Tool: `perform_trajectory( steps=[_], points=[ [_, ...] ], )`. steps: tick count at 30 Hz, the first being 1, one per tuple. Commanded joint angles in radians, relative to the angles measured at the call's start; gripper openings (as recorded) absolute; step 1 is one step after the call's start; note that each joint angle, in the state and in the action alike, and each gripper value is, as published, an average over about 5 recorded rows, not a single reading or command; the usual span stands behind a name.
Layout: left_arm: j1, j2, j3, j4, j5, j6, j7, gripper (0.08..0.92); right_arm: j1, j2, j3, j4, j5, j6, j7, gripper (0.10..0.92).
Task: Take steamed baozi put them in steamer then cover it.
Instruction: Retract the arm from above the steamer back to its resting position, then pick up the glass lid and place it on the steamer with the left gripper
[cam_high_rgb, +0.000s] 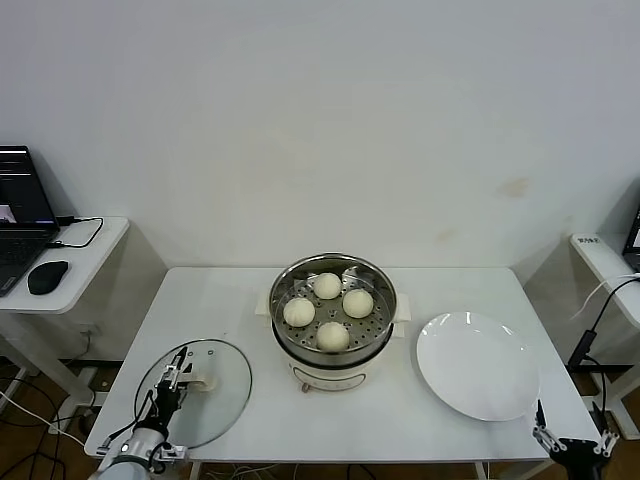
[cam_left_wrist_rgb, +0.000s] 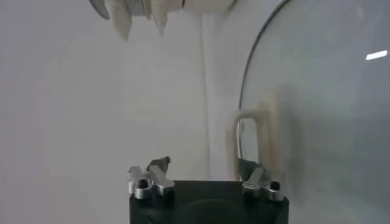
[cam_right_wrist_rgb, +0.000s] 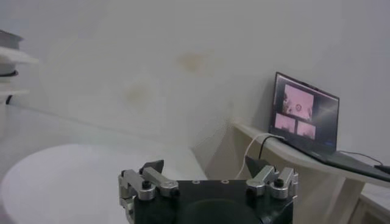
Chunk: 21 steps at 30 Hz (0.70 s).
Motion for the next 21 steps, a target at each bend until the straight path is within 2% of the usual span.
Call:
perform_trajectory(
  steps=[1, 9, 15, 21],
  points=[
    [-0.029, -0.005, 0.004, 0.043, -0.014, -0.002, -0.002, 0.576, -0.003, 0.001, 0.001, -0.001, -0.005, 0.002, -0.001, 0.823],
    [-0.02, -0.014, -0.007, 0.042, -0.027, -0.012, -0.028, 0.342, -0.004, -0.001, -0.009, 0.003, -0.018, 0.006, -0.001, 0.823],
    [0.022, -0.013, -0.032, -0.021, -0.039, -0.018, -0.043, 0.181, -0.004, -0.005, -0.017, 0.005, -0.032, 0.011, -0.002, 0.823],
    [0.099, 0.017, -0.096, -0.168, -0.081, 0.001, -0.026, 0.15, -0.001, -0.006, -0.038, 0.01, -0.05, 0.018, -0.002, 0.823]
  ],
)
